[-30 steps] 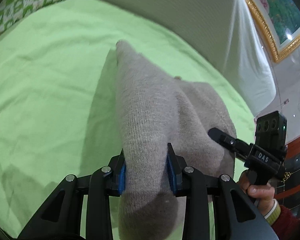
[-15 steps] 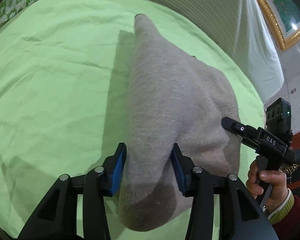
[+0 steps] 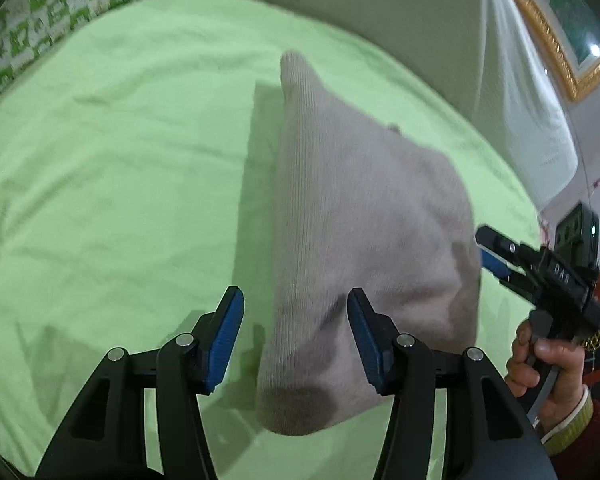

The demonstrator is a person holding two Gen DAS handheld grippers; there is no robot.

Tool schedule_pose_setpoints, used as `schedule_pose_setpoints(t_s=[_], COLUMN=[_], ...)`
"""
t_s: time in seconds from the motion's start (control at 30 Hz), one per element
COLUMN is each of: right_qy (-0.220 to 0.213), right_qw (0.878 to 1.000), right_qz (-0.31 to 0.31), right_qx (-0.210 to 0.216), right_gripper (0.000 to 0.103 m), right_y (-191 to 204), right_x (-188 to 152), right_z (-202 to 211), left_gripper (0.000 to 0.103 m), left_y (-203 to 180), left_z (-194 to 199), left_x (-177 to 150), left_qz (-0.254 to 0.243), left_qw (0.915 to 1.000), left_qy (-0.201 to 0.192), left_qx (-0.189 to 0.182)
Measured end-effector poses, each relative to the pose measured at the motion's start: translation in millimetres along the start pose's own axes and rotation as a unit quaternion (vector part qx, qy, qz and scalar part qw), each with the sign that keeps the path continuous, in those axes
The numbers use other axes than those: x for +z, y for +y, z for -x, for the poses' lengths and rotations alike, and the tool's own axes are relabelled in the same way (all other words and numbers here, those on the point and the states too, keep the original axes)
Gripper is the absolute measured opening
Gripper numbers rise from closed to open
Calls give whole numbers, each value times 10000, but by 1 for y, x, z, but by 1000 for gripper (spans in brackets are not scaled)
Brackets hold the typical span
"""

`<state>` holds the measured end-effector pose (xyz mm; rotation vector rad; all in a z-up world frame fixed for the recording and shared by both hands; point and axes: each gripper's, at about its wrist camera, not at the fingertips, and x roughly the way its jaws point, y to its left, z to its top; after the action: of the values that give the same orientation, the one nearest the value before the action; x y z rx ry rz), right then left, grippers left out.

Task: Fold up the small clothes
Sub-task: 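Release the sweater and pull both grippers back from the bundle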

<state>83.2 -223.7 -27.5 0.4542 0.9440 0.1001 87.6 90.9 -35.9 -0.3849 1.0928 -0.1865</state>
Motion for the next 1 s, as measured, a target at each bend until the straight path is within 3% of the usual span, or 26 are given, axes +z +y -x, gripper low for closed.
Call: schedule_pose_setpoints(t_s=[0.07,0.2,0.33,0.4,0.5,0.63,0.73,0.87,1.0], right_qy=[-180,-381,-120,-58,187,475,533,520,377], right_qw=[9998,9982,9930,9909,9952,9972,9968,9968,9980], right_qz=[-32,83,-34,-143,-67,-108,-262,-258,-109], right_qx=[-4,462,1174,1336,960,568,538,558,501], right_gripper=[76,76,70,67,60,38,30,30,32], right_y=[2,19,26,27,25,13,3,3,14], right_x=[3,7,7,6,9,13,14,15,13], right_z=[10,26,17,7,-13,-38,-50,-48,-29], left_gripper=[55,55,55,55,54,54,54,54,65], left_y=[-1,-16,-36,-41,-42,-37,-41,-45,-45], left_z=[7,20,14,7,-13,-33,-37,-32,-21], left_x=[7,23,30,28,28,31,32,29,24], left_qz=[20,-127,-372,-452,-486,-625,-789,-845,-768], left_qw=[9999,9985,9968,9964,9968,9972,9966,9963,9970], left_qy=[-127,-362,-317,-248,-85,27,24,16,8], left_qx=[-55,-387,-632,-666,-632,-399,-228,-154,-106])
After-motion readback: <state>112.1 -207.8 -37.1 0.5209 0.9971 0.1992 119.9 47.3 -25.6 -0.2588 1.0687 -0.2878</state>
